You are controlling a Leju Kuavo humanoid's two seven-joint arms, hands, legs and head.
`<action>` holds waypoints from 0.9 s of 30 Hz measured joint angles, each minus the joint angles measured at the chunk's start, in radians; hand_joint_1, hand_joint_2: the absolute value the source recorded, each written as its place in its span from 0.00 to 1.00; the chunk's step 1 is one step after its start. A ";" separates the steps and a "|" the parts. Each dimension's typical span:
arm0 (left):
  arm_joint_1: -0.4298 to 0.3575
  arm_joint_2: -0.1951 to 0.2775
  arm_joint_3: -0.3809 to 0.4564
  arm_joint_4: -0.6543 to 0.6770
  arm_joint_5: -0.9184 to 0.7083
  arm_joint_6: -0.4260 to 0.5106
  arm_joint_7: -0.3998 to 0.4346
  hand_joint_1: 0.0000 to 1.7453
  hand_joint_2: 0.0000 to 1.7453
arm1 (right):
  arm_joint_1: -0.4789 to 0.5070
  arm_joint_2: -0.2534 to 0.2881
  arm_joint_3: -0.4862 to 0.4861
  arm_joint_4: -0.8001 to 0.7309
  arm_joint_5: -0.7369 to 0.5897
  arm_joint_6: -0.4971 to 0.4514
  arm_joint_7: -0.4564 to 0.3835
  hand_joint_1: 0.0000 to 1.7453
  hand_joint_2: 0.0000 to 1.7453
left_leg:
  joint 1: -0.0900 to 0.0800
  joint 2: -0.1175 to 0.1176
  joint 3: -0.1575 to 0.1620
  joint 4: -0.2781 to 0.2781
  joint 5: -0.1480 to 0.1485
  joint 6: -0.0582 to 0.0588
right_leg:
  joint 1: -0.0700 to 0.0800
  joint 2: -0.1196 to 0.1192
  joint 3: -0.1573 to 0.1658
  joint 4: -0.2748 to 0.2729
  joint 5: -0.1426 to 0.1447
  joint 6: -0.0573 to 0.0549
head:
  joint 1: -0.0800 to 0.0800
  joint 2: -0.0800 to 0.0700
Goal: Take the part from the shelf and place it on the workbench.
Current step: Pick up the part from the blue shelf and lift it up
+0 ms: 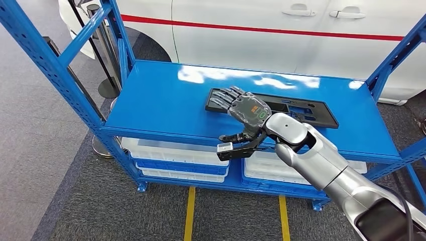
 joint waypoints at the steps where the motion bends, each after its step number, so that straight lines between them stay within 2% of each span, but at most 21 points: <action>1: 0.000 0.000 0.000 0.000 -0.001 0.000 -0.001 0.00 0.00 | 0.001 0.001 -0.001 0.009 0.000 0.000 0.001 0.00 0.00 | -0.002 -0.001 0.003 0.000 -0.002 0.001 | 0.001 0.000 0.002 -0.016 0.025 -0.004 | 0.000 0.000; 3: 0.000 0.000 0.001 0.000 0.003 0.000 -0.002 0.00 0.00 | 0.000 0.005 -0.004 0.025 -0.001 -0.001 -0.003 0.00 0.00 | -0.006 -0.002 0.013 0.000 -0.009 0.000 | 0.006 0.000 0.052 -0.138 0.102 -0.018 | 0.000 0.000; 4: 0.000 -0.002 0.003 0.000 0.010 0.000 -0.002 0.00 0.00 | -0.002 0.010 -0.005 0.032 -0.001 -0.001 -0.008 0.00 0.00 | -0.008 -0.003 0.016 0.001 -0.013 -0.002 | 0.010 0.000 0.082 -0.201 0.128 -0.027 | 0.000 0.000; 5: 0.000 -0.003 0.008 0.001 0.019 0.000 -0.003 0.00 0.00 | -0.005 0.022 -0.006 0.039 0.002 -0.001 -0.011 0.00 0.00 | -0.009 -0.003 0.016 0.001 -0.015 -0.005 | 0.015 -0.001 0.103 -0.245 0.140 -0.033 | 0.000 0.000; 7: -0.001 -0.004 0.020 0.001 0.036 -0.001 -0.006 0.00 0.00 | -0.009 0.071 0.000 0.063 0.019 0.000 0.008 0.00 0.00 | -0.009 0.001 0.016 0.000 -0.019 -0.016 | 0.021 0.002 0.117 -0.274 0.137 -0.041 | 0.001 0.000; 10: -0.005 -0.003 0.026 0.001 0.032 -0.001 -0.013 0.00 0.00 | -0.012 0.145 0.017 0.091 0.031 -0.001 0.052 0.00 0.00 | -0.010 0.007 0.018 0.014 -0.037 -0.033 | 0.012 0.007 0.133 -0.296 0.138 -0.048 | 0.000 0.000; 12: -0.007 -0.004 0.027 0.001 0.023 0.001 -0.017 0.00 0.00 | -0.014 0.155 0.023 0.095 0.013 -0.003 0.048 0.00 0.00 | -0.005 0.006 -0.027 0.107 -0.082 -0.044 | 0.006 0.000 0.147 -0.305 0.136 -0.053 | -0.002 0.000; 14: -0.005 -0.005 0.027 0.002 0.019 0.003 -0.018 0.00 0.00 | -0.014 0.142 0.024 0.097 -0.007 -0.004 0.030 0.00 0.00 | 0.001 0.007 -0.100 0.231 -0.124 -0.054 | 0.006 -0.008 0.154 -0.305 0.129 -0.056 | -0.003 0.000; 15: -0.001 -0.005 0.027 0.002 0.018 0.002 -0.018 0.00 0.00 | -0.012 0.133 0.024 0.098 -0.014 -0.004 0.021 0.00 0.00 | 0.005 0.007 -0.123 0.263 -0.123 -0.058 | 0.005 -0.011 0.156 -0.305 0.126 -0.055 | -0.003 0.000; 16: 0.003 -0.005 0.028 0.002 0.018 0.001 -0.018 0.00 0.00 | -0.011 0.124 0.024 0.099 -0.018 -0.004 0.015 0.00 0.00 | 0.008 0.007 -0.128 0.259 -0.103 -0.061 | 0.004 -0.012 0.159 -0.303 0.122 -0.054 | -0.003 0.000; 17: 0.006 -0.004 0.028 0.002 0.018 0.000 -0.017 0.00 0.00 | -0.011 0.117 0.024 0.100 -0.020 -0.004 0.010 0.00 0.00 | 0.012 0.007 -0.113 0.215 -0.065 -0.064 | 0.003 -0.011 0.163 -0.301 0.117 -0.051 | -0.003 0.000; 18: 0.008 -0.004 0.029 0.002 0.018 0.000 -0.017 0.00 0.00 | -0.011 0.111 0.023 0.101 -0.021 -0.004 0.008 0.00 0.25 | 0.015 0.007 -0.087 0.149 -0.023 -0.066 | 0.001 -0.009 0.167 -0.297 0.111 -0.048 | -0.003 0.000; 19: 0.009 -0.003 0.030 0.002 0.018 0.000 -0.017 0.00 0.00 | -0.011 0.108 0.023 0.101 -0.021 -0.004 0.007 0.00 0.50 | 0.015 0.007 -0.060 0.088 0.006 -0.066 | 0.002 -0.006 0.168 -0.292 0.105 -0.042 | -0.003 0.000; 20: 0.008 -0.003 0.030 0.002 0.017 0.000 -0.017 0.00 0.00 | -0.012 0.106 0.022 0.101 -0.022 -0.003 0.006 0.00 0.75 | 0.015 0.006 -0.039 0.041 0.020 -0.063 | 0.003 -0.003 0.167 -0.287 0.101 -0.037 | -0.002 0.000; 21: 0.006 -0.003 0.031 0.002 0.017 -0.001 -0.017 0.00 0.00 | -0.011 0.105 0.022 0.102 -0.022 -0.003 0.006 0.00 1.00 | 0.013 0.005 -0.029 0.018 0.021 -0.058 | 0.005 -0.002 0.165 -0.283 0.098 -0.031 | -0.002 0.000; 22: 0.005 -0.003 0.031 0.002 0.017 -0.001 -0.017 0.00 0.00 | -0.011 0.103 0.022 0.102 -0.022 -0.002 0.007 0.00 1.00 | 0.012 0.004 -0.025 0.012 0.016 -0.053 | 0.007 0.000 0.162 -0.281 0.096 -0.028 | -0.002 0.000; 23: 0.004 -0.003 0.031 0.002 0.017 -0.001 -0.018 0.00 0.00 | -0.010 0.102 0.022 0.103 -0.022 -0.001 0.008 0.00 1.00 | 0.013 0.003 -0.025 0.008 0.015 -0.049 | 0.008 0.000 0.162 -0.281 0.096 -0.031 | -0.002 0.000; 26: 0.004 -0.004 0.035 0.002 0.020 0.000 -0.024 0.00 0.00 | -0.010 0.096 0.020 0.109 -0.019 0.003 0.012 0.00 1.00 | 0.012 0.002 -0.023 0.006 0.016 -0.047 | 0.008 0.000 0.167 -0.286 0.097 -0.044 | -0.002 0.000; 27: 0.004 -0.004 0.037 0.002 0.021 0.000 -0.026 0.00 0.00 | -0.010 0.096 0.020 0.111 -0.019 0.005 0.013 0.00 1.00 | 0.012 0.001 -0.022 0.006 0.015 -0.045 | 0.008 -0.001 0.169 -0.289 0.097 -0.044 | -0.002 0.000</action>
